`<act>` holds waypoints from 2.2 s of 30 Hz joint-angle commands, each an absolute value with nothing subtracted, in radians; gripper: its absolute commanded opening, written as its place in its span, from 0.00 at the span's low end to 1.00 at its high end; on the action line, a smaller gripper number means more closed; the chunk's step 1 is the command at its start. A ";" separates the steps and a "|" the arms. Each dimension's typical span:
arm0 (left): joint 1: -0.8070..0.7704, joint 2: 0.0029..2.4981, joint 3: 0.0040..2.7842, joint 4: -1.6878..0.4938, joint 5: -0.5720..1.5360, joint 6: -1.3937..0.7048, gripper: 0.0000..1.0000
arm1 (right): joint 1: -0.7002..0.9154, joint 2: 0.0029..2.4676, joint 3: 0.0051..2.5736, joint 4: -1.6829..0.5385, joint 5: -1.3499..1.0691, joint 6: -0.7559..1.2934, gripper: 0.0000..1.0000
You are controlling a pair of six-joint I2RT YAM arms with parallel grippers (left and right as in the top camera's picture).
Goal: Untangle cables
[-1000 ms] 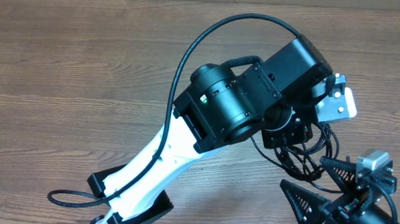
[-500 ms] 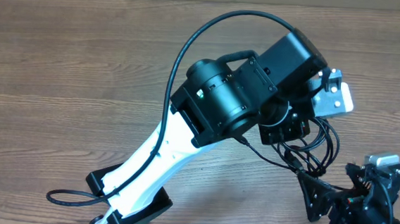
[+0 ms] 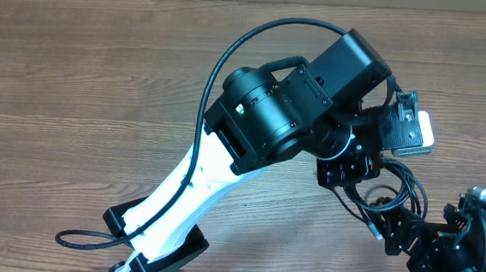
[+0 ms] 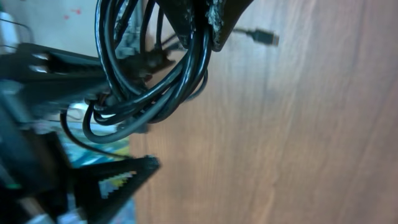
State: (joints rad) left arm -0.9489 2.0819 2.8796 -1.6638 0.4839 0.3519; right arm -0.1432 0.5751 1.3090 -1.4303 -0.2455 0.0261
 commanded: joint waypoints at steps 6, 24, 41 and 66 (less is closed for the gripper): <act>-0.927 1.979 2.883 -1.689 0.550 0.416 0.04 | -0.146 0.574 1.329 -1.451 0.041 0.188 1.00; -0.862 1.909 2.881 -1.689 0.059 0.287 0.04 | -0.146 0.574 1.329 -1.446 -0.268 0.125 1.00; -0.864 1.909 2.841 -1.689 0.320 0.477 0.04 | -0.146 0.574 1.329 -1.205 -0.603 -0.058 1.00; -0.923 1.909 2.770 -1.676 0.627 0.702 0.04 | -0.146 0.574 1.329 -1.162 -0.722 -0.084 0.04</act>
